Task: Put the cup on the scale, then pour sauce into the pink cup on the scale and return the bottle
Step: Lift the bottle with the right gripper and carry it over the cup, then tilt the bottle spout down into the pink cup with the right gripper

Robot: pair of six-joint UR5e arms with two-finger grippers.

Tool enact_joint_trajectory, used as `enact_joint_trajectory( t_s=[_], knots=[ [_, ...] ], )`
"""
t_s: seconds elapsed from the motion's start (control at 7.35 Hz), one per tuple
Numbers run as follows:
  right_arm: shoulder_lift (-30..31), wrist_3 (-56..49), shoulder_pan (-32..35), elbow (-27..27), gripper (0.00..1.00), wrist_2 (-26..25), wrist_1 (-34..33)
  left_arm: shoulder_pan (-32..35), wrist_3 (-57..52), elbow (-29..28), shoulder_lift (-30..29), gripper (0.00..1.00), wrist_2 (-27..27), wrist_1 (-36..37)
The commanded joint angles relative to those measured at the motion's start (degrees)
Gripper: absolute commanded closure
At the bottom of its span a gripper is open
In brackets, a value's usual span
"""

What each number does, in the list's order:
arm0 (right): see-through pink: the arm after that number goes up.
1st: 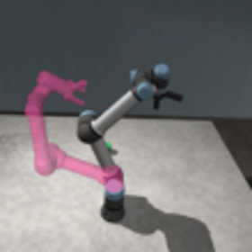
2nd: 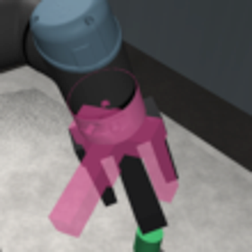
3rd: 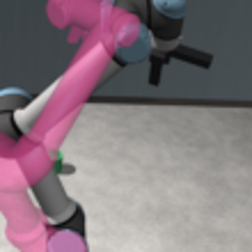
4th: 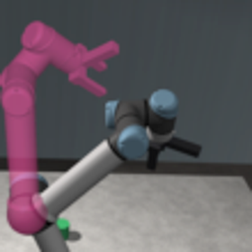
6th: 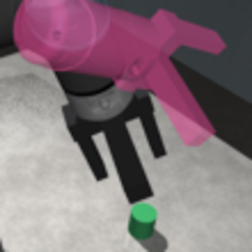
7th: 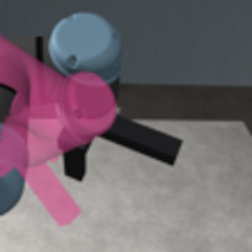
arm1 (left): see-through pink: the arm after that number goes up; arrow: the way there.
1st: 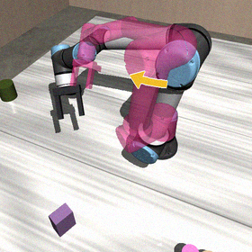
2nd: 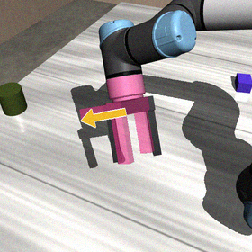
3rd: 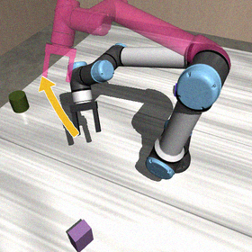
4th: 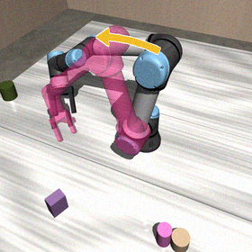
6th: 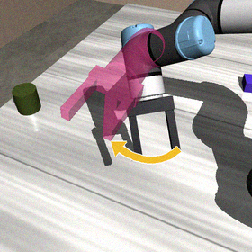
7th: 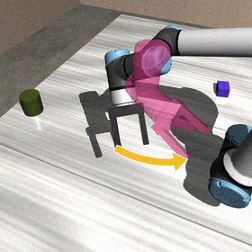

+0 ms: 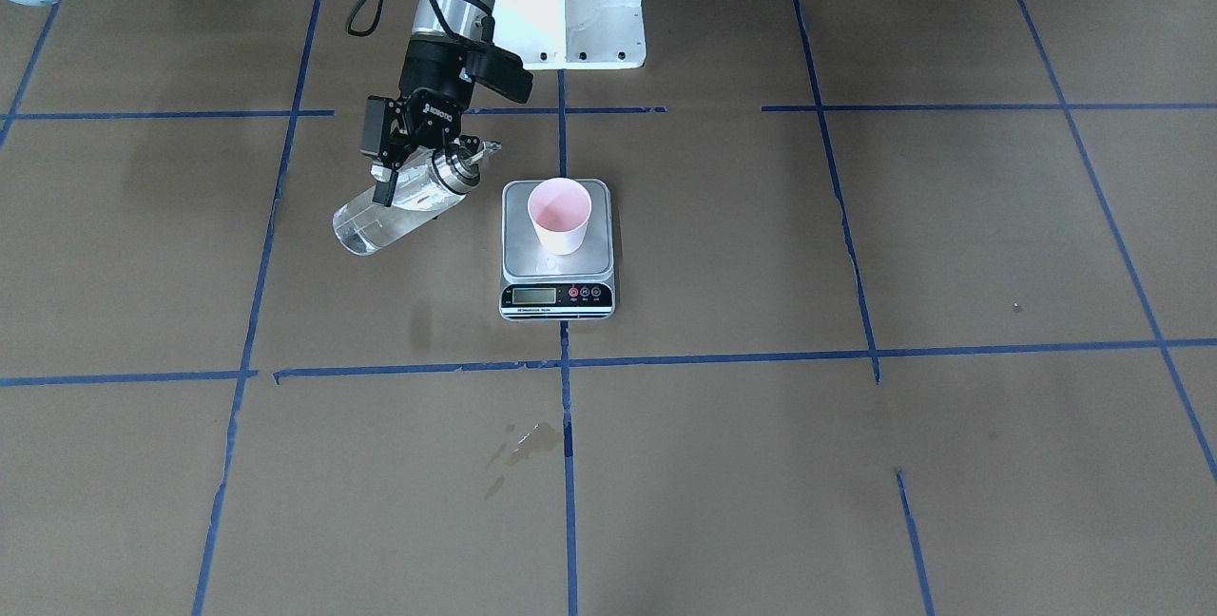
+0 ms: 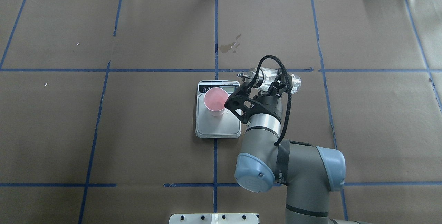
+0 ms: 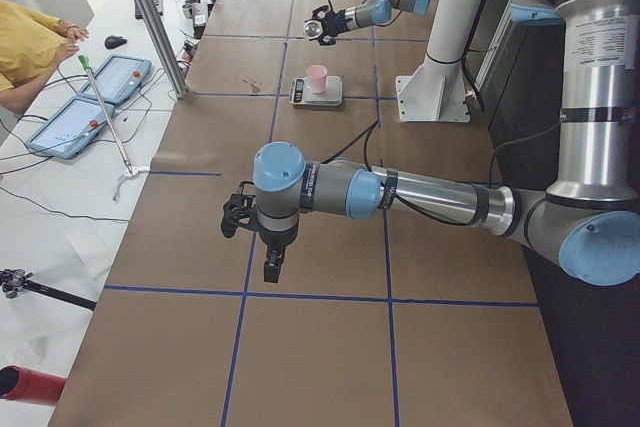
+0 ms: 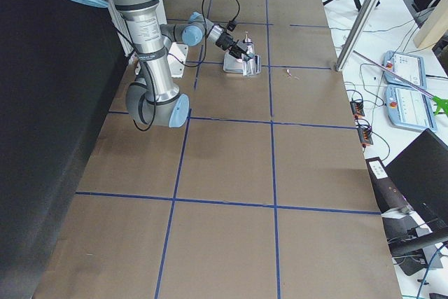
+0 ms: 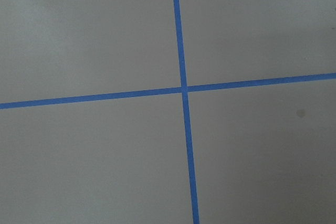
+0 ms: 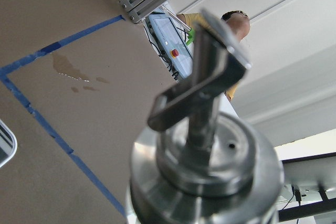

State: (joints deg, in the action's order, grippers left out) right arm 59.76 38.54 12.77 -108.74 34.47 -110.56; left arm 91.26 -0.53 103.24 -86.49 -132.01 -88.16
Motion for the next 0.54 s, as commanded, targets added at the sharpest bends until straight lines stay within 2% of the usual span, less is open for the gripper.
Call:
enact_joint_trajectory(
  t_s=[0.0,0.41],
  knots=[
    [-1.5,-5.7,-0.3,2.1,1.0,-1.4,-0.5,0.0,0.0,0.0,0.0,0.0,0.0,0.0],
    [-1.8,-13.7,-0.3,5.0,1.0,-5.7,-3.6,0.0,0.0,0.0,0.1,0.0,0.0,0.0]
  ],
)
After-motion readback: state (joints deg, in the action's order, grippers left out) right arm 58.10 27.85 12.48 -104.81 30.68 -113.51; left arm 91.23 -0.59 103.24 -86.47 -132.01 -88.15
